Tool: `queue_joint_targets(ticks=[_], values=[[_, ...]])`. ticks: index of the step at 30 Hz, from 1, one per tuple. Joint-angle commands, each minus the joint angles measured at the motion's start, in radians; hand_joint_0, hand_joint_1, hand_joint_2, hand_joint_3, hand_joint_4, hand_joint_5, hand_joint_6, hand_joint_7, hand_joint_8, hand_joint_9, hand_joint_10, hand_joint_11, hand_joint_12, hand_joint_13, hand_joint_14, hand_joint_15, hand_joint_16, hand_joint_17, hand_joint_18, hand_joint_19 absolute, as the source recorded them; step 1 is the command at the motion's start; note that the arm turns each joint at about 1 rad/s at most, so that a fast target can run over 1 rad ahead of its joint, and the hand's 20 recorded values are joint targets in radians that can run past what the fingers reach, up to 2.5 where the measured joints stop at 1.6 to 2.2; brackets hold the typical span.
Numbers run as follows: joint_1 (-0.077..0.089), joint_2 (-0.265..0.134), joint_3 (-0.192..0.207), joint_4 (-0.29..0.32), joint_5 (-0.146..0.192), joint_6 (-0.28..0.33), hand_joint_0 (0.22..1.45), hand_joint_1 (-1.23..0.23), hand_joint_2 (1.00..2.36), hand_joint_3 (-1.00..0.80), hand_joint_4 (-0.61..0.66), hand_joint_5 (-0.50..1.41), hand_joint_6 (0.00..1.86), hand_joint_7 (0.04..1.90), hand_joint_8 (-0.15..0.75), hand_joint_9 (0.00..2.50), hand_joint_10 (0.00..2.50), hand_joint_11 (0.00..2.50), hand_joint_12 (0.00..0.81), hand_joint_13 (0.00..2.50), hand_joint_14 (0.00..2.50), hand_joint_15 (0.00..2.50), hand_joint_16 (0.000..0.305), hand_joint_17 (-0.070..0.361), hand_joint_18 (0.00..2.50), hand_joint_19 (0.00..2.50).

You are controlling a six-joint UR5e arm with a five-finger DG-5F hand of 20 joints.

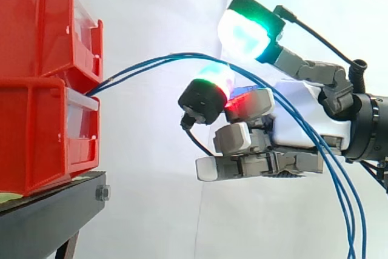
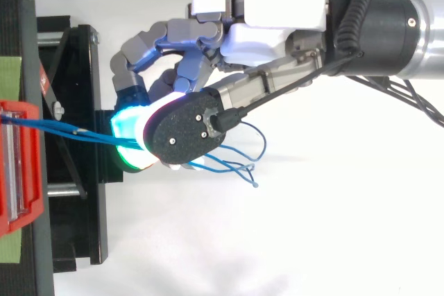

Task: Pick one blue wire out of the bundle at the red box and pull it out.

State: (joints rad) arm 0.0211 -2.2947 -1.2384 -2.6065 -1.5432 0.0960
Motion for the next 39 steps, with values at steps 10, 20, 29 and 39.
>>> queue_joint_targets(ticks=[10, 20, 29, 39], values=[[0.000, 0.000, -0.001, 0.000, 0.000, 0.001, 0.58, -0.76, 1.02, -0.21, 0.16, -0.18, 0.88, 1.07, 0.271, 1.03, 0.02, 1.18, 0.369, 0.91, 0.03, 0.93, 0.059, 0.133, 0.45, 0.50], [0.000, 0.000, -0.001, 0.002, 0.000, 0.001, 0.61, -0.77, 1.02, -0.11, 0.17, -0.19, 0.85, 1.03, 0.273, 1.00, 0.02, 1.14, 0.370, 0.91, 0.03, 0.92, 0.060, 0.136, 0.46, 0.50], [0.000, 0.000, -0.001, 0.002, 0.000, 0.001, 0.60, -0.78, 1.02, -0.29, 0.24, -0.17, 0.80, 1.04, 0.265, 1.00, 0.02, 1.16, 0.364, 0.90, 0.03, 0.92, 0.059, 0.132, 0.44, 0.50], [0.000, 0.000, -0.003, 0.000, 0.000, 0.002, 0.59, -0.61, 1.01, -0.40, 0.19, -0.16, 0.84, 1.05, 0.266, 1.03, 0.02, 1.15, 0.358, 0.91, 0.03, 0.92, 0.058, 0.131, 0.44, 0.51]])
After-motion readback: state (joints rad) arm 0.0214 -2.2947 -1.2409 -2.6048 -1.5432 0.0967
